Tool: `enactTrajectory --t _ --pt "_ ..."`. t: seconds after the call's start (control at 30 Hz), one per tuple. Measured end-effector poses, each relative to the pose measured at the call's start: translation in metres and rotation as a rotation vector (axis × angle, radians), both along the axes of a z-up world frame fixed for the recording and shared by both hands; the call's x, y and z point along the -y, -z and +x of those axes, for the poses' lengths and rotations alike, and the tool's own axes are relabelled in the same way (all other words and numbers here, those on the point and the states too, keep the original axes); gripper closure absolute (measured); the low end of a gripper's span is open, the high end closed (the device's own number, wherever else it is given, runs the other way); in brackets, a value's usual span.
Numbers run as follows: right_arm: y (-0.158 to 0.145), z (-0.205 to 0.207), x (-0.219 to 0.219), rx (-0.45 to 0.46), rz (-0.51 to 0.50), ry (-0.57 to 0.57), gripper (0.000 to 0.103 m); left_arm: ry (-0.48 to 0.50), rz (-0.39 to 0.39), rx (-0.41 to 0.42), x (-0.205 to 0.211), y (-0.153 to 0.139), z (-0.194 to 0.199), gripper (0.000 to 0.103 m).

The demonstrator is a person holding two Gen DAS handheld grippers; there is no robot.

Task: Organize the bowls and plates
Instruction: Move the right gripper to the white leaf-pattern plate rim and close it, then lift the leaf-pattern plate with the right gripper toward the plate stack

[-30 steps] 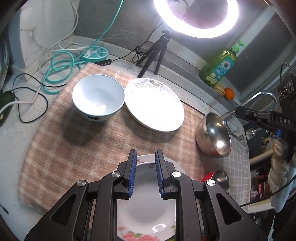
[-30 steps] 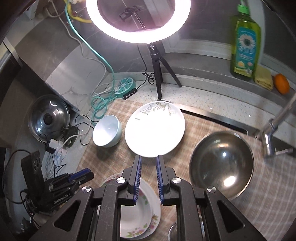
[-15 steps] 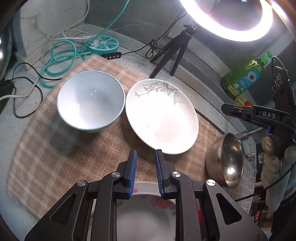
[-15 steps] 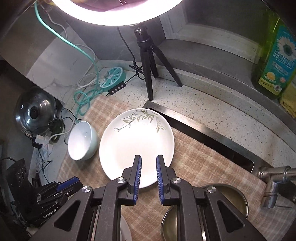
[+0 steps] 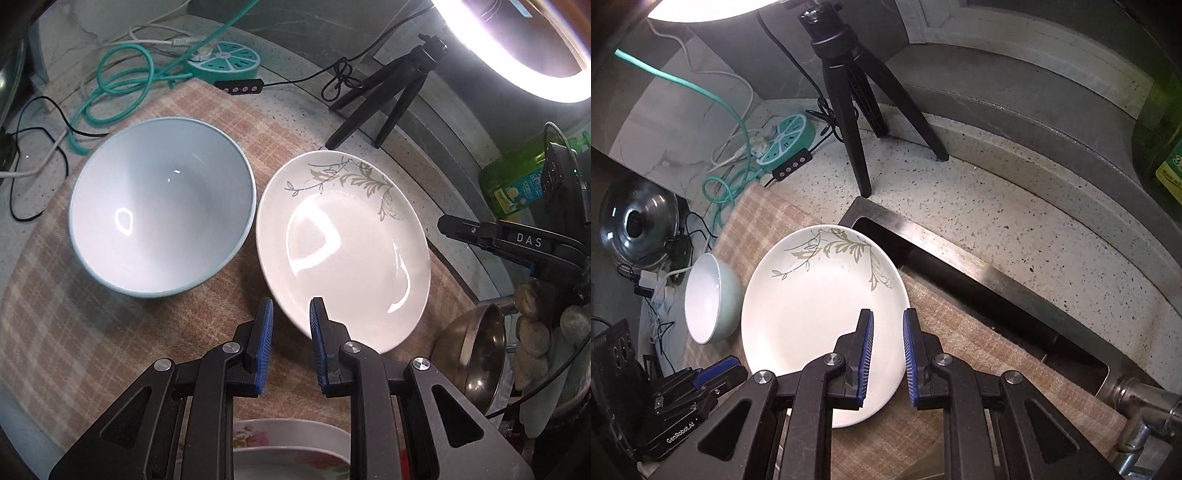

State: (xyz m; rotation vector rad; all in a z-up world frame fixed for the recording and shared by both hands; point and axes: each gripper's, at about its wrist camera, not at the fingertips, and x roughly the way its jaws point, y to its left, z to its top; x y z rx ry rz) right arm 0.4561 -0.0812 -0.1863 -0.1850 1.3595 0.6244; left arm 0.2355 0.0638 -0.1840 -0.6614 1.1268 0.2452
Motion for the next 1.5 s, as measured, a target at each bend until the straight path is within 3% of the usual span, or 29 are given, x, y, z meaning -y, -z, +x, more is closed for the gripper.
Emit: enactTrajectory --t 0.67,1.5 --pt "0.038 0.022 -0.020 -0.052 -0.032 -0.019 0.088 -0.016 0.003 -0.022 -0.008 0.015 0.015 0.085" --pt "0.043 0.024 -0.014 -0.080 -0.010 0.024 0.091 -0.028 -0.010 -0.023 -0.009 0.023 0.019 0.085"
